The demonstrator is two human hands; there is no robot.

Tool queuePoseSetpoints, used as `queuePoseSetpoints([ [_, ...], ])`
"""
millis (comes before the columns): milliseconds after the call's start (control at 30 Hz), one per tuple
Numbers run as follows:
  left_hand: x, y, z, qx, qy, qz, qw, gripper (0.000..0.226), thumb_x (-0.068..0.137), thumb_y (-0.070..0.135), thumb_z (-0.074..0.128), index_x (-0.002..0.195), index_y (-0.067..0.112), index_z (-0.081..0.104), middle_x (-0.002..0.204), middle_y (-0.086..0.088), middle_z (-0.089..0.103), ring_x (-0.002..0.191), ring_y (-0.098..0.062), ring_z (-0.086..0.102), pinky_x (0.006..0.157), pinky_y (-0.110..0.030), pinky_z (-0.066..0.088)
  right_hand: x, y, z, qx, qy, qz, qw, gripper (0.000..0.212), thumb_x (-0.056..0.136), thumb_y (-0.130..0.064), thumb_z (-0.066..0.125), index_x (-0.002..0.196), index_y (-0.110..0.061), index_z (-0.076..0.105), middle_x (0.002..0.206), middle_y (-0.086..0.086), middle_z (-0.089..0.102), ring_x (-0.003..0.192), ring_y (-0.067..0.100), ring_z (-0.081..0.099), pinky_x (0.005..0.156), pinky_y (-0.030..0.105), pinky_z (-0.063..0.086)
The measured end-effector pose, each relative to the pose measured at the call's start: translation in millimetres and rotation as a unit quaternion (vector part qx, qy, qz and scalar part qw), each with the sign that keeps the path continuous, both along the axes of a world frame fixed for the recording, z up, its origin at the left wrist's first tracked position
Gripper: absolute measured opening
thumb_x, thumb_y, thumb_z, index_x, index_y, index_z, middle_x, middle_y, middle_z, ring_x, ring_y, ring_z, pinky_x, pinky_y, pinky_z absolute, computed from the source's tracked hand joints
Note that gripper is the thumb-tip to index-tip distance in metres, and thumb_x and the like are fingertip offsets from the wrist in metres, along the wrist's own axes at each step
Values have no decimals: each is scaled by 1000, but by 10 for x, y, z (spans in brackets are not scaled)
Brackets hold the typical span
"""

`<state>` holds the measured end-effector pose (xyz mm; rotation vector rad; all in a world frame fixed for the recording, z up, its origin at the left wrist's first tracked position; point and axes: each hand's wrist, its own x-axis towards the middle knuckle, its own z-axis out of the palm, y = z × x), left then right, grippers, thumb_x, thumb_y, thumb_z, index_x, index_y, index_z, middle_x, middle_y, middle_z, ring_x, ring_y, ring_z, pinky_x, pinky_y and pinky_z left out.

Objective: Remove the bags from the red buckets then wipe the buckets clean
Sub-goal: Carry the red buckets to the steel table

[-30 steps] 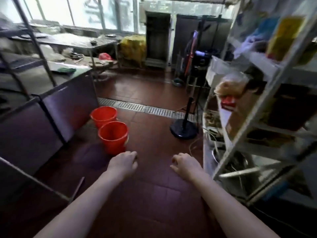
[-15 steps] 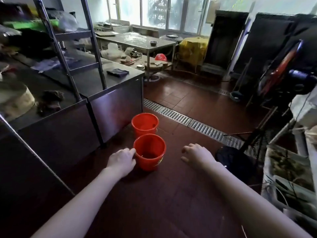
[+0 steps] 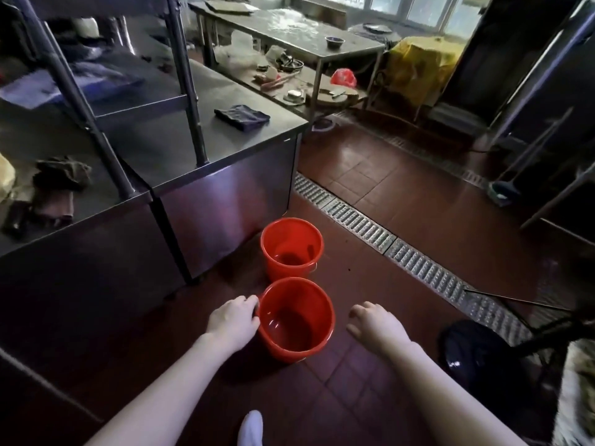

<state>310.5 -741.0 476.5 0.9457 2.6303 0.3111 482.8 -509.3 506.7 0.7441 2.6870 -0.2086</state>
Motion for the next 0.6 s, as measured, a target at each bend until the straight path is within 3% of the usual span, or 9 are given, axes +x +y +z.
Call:
queuePoseSetpoints([
  [367, -1032, 1019, -650, 35, -120, 154, 980, 32, 90, 36, 57, 120, 28, 53, 112, 3, 59, 105, -20, 59, 82, -34, 50, -1370, 1412, -550, -52, -88, 8, 995, 41, 92, -43, 51, 129, -25, 52, 126, 2, 54, 121, 23, 50, 96, 33, 45],
  [500, -1122, 1300, -1144, 31, -172, 266, 948, 39, 89, 34, 58, 127, 27, 50, 118, -1, 58, 110, -24, 58, 88, -36, 49, -1837, 1875, -996, -94, -121, 42, 987, 43, 92, -42, 53, 130, -22, 51, 128, 5, 54, 121, 24, 51, 97, 34, 45],
  [600, -1070, 1462, -1604, 42, -206, 377, 902, 41, 88, 29, 61, 127, 23, 51, 117, -5, 58, 108, -28, 58, 91, -38, 48, -2125, 2154, -1481, -134, -132, 49, 981, 46, 92, -39, 55, 133, -20, 49, 130, 7, 54, 121, 26, 52, 97, 36, 45],
])
